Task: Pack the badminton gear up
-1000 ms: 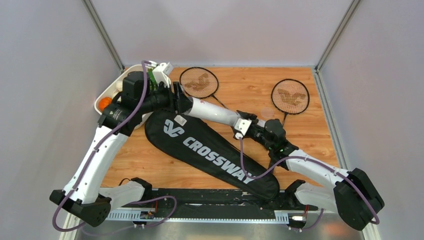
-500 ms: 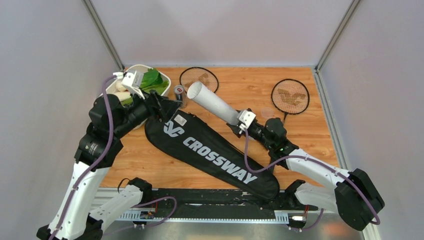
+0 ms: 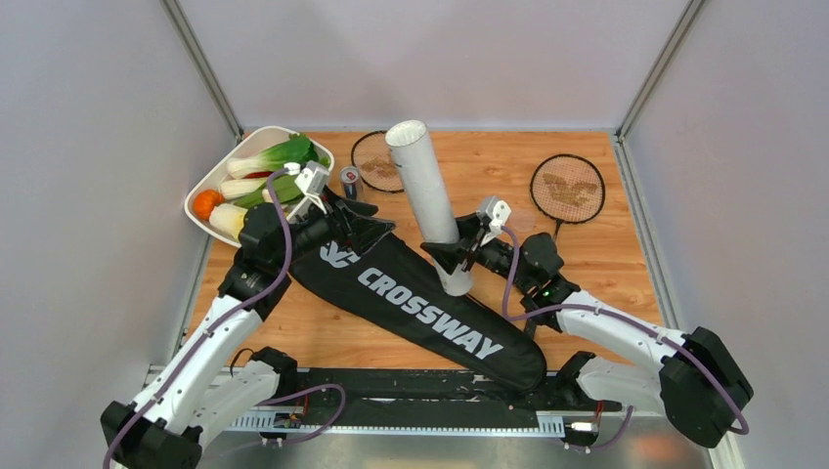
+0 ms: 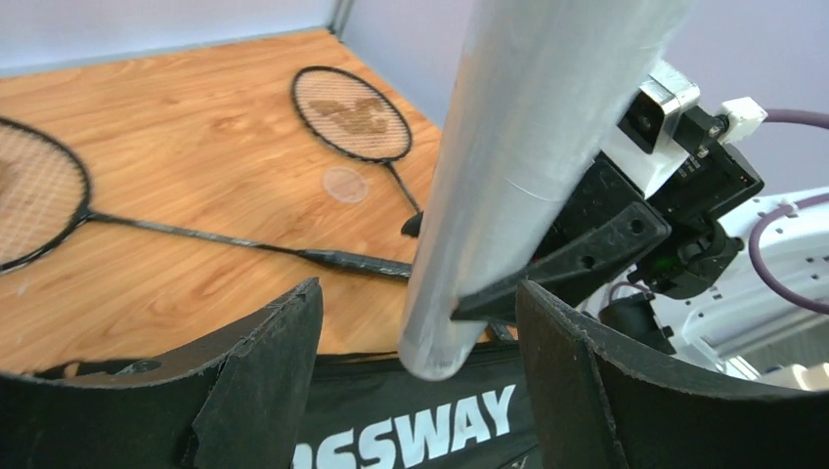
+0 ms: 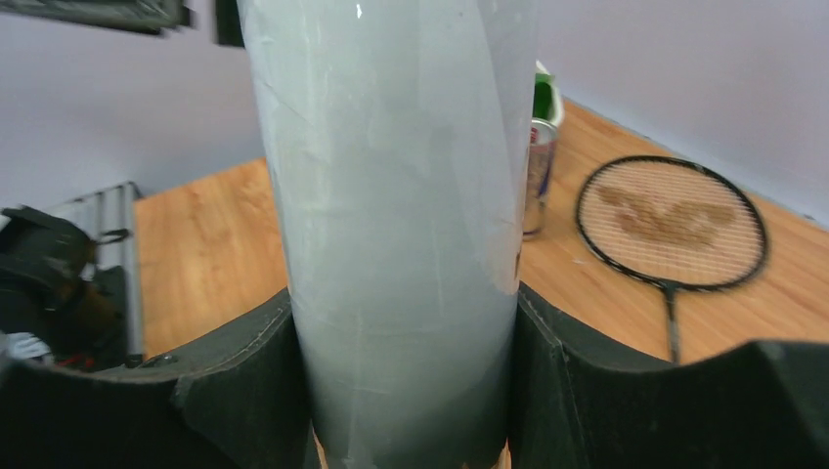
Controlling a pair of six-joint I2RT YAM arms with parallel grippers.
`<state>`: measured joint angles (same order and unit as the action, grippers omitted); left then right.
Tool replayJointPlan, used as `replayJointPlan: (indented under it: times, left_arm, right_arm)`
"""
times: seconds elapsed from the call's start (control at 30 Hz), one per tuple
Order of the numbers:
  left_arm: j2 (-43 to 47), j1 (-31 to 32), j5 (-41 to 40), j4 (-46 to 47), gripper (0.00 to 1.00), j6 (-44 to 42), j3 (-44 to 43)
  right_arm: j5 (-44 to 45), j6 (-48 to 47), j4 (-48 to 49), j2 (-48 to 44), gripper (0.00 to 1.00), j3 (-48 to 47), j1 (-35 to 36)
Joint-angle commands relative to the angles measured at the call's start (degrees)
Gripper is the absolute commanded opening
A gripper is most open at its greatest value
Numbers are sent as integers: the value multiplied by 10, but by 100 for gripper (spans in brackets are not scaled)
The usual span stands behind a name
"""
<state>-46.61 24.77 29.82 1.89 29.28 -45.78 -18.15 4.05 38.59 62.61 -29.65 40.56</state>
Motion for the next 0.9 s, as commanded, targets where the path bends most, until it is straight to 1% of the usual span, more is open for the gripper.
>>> replayJointPlan:
  times: [0.0,0.03,0.1,0.17,0.27,0.37,0.47,0.6,0.77,0.87]
  left_arm:
    - [-26,6,102,218,79,58,32]
    - [-28,10,109,273,80,62,52]
    - [-31,15,115,327,82,69,74]
    - [-37,17,114,345,83,70,81]
    - [-51,18,134,377,84,84,86]
    - [-69,21,166,445,86,109,98]
    - [-96,29,176,459,86,125,98]
    - [-116,43,173,469,86,122,100]
    - [-133,48,166,471,85,128,100]
    - [-132,48,169,476,82,134,106]
  right_arm:
    - [-35,118,106,10,40,-29,15]
    - [-45,129,105,17,40,-35,16]
    - [-60,144,109,26,41,-41,22]
    - [-70,152,137,32,43,-35,31]
    - [-77,174,167,49,44,-31,39]
    - [-99,188,181,75,43,-39,43]
    - [-117,183,203,93,44,-41,58]
    - [-126,165,207,112,46,-49,83]
    - [-109,144,203,117,48,-51,105]
    - [-98,150,191,124,53,-59,107]
